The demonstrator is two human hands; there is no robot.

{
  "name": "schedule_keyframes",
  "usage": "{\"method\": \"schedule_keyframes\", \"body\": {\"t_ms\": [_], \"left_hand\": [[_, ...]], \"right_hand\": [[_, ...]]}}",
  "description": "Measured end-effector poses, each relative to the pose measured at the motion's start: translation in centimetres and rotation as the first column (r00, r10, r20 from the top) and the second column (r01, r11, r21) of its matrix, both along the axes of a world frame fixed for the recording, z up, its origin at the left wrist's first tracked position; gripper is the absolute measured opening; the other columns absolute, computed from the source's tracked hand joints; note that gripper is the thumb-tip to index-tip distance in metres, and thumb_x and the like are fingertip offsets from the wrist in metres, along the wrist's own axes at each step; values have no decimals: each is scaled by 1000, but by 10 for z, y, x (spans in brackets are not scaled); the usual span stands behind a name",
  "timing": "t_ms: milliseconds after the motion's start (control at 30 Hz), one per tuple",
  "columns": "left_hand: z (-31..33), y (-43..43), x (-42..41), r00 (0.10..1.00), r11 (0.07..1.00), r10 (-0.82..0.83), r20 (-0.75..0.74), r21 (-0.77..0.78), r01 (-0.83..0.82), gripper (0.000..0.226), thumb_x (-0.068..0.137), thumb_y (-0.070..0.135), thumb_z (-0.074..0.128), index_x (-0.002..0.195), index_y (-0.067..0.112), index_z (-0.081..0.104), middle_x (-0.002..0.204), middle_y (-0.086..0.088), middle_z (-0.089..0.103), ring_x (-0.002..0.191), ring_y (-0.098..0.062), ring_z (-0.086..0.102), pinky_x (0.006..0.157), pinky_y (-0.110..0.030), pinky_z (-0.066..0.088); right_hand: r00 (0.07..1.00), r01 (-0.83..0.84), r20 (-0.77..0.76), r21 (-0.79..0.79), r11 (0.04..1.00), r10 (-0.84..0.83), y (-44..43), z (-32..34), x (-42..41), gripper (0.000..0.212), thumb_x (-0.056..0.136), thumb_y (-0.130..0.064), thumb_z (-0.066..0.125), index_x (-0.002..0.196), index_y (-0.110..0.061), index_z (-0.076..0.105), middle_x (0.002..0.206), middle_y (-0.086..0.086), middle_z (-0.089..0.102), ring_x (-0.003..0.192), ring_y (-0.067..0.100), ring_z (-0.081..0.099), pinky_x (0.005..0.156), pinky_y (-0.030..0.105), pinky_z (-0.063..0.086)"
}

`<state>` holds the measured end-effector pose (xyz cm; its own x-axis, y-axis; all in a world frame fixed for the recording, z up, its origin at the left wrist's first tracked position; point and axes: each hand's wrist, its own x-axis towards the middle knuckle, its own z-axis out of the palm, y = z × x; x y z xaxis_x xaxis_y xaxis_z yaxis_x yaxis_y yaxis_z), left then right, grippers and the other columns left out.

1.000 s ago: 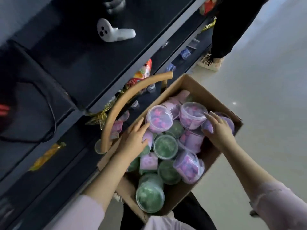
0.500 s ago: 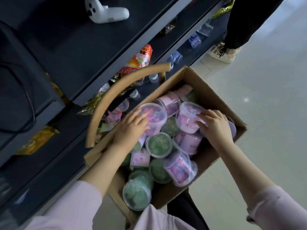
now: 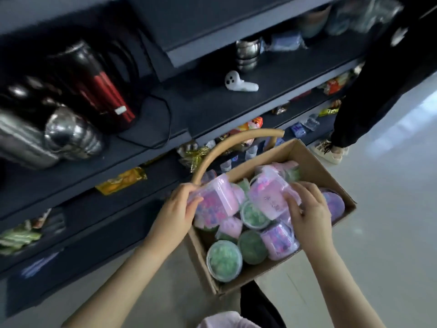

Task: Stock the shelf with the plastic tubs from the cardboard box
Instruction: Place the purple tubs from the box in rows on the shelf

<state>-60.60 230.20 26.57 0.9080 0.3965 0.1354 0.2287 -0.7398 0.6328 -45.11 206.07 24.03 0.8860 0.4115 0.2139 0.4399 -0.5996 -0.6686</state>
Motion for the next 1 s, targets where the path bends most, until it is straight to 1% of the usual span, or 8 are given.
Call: {"method": "schedule_keyframes", "body": {"t_ms": [133, 233, 300, 400, 567, 733, 900, 1000], "left_hand": [[60, 10, -112, 981, 995, 99, 170, 9, -102, 16, 95, 25, 48, 110, 19, 52, 109, 10, 56, 102, 3, 51, 87, -8, 37], [104, 20, -206, 953, 981, 160, 258, 65, -183, 19, 95, 31, 46, 111, 23, 51, 111, 18, 53, 107, 9, 48, 90, -6, 34], [129, 26, -269, 932, 962, 209, 297, 109, -251, 20, 95, 32, 46, 109, 20, 52, 110, 13, 55, 105, 8, 49, 91, -7, 35], [166, 38, -362, 879, 911, 336, 338, 121, -395, 14, 97, 26, 50, 106, 17, 56, 106, 8, 59, 100, 1, 53, 88, -9, 38], [228, 74, -479, 766, 797, 521, 376, 106, -594, 10, 93, 19, 56, 103, 17, 58, 104, 7, 60, 96, -1, 53, 83, -21, 44], [268, 117, -535, 692, 700, 575, 436, 176, -692, 13, 91, 19, 58, 104, 17, 56, 104, 8, 58, 94, 2, 50, 80, -1, 35], [298, 189, -549, 656, 657, 537, 531, 224, -720, 16, 90, 16, 61, 105, 15, 57, 107, 7, 59, 98, 2, 52, 84, -5, 37], [315, 246, -537, 661, 647, 470, 585, 281, -709, 17, 90, 22, 59, 105, 14, 58, 108, 7, 59, 102, 2, 53, 90, -7, 36]], "right_hand": [[990, -68, 133, 159, 985, 47, 27, 61, -78, 17, 92, -15, 57, 101, -3, 64, 103, 10, 62, 98, 30, 57, 85, 43, 46], [968, -200, 193, 206, 958, 161, 55, 100, -151, 18, 90, -20, 55, 98, -6, 63, 99, 3, 61, 94, 24, 56, 83, 38, 44], [938, -310, 231, 217, 926, 260, 79, 122, -198, 16, 90, -19, 57, 96, -5, 64, 98, 3, 61, 93, 23, 56, 82, 36, 44], [871, -476, 260, 240, 846, 417, 130, 158, -266, 10, 88, -12, 67, 92, -3, 66, 93, 2, 61, 88, 23, 58, 77, 33, 44], [710, -705, 260, 275, 654, 655, 216, 231, -359, 4, 89, -18, 65, 92, -18, 64, 92, -11, 57, 90, 5, 53, 78, 10, 36], [576, -816, 359, 306, 491, 734, 289, 291, -408, 7, 91, -20, 62, 96, -18, 65, 98, -13, 57, 96, 2, 54, 80, 10, 40], [520, -853, 475, 324, 409, 710, 370, 334, -414, 4, 89, -16, 66, 92, -15, 67, 96, -11, 59, 94, 5, 56, 81, 20, 43], [512, -859, 558, 336, 387, 653, 428, 353, -402, 4, 88, -17, 67, 92, -17, 67, 96, -15, 59, 93, 2, 56, 83, 13, 40]]}}
